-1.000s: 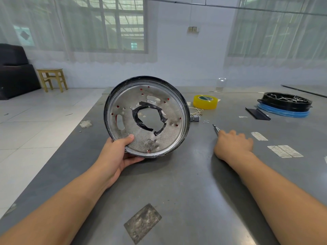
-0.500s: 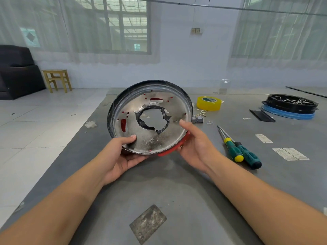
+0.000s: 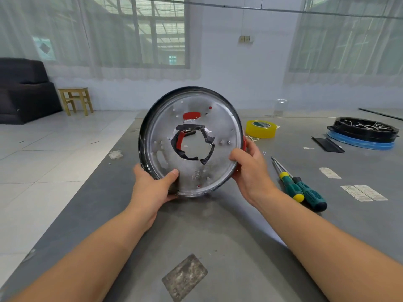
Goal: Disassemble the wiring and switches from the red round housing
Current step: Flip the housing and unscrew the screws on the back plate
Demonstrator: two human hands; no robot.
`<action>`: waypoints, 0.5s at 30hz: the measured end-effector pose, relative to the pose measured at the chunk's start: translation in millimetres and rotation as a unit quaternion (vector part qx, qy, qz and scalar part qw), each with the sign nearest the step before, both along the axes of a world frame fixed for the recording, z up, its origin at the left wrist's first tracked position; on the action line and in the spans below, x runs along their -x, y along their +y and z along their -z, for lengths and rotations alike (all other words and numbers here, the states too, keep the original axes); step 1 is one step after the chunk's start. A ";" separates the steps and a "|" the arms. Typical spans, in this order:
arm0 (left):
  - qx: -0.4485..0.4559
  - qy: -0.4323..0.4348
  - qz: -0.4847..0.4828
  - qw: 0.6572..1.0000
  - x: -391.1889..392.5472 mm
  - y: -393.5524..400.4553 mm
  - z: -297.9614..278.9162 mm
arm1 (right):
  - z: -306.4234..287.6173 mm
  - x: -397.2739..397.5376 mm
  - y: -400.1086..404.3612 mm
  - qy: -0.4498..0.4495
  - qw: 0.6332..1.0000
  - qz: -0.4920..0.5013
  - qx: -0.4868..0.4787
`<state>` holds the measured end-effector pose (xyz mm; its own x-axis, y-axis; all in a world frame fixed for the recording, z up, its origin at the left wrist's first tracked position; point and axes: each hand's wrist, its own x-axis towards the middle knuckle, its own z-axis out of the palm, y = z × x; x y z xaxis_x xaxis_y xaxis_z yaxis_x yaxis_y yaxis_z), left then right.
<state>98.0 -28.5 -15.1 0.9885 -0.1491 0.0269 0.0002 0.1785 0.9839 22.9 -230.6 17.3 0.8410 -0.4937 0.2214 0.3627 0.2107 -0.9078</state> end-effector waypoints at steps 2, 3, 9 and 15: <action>-0.036 -0.024 -0.034 0.998 -2.3 0.1 1.9 | -0.4 1.6 4.7 -0.001 0.999 -0.002 0.039; -0.045 -0.024 -0.042 0.998 -2.9 0.7 2.6 | -1.1 2.2 7.5 -0.004 0.998 0.001 0.057; -0.082 0.012 0.010 0.997 -17.8 14.4 -4.2 | -3.0 12.3 16.7 -0.015 0.968 0.047 0.247; 0.143 0.177 0.153 0.962 -30.6 42.0 -19.9 | -8.0 26.2 11.4 -0.048 0.898 0.070 0.433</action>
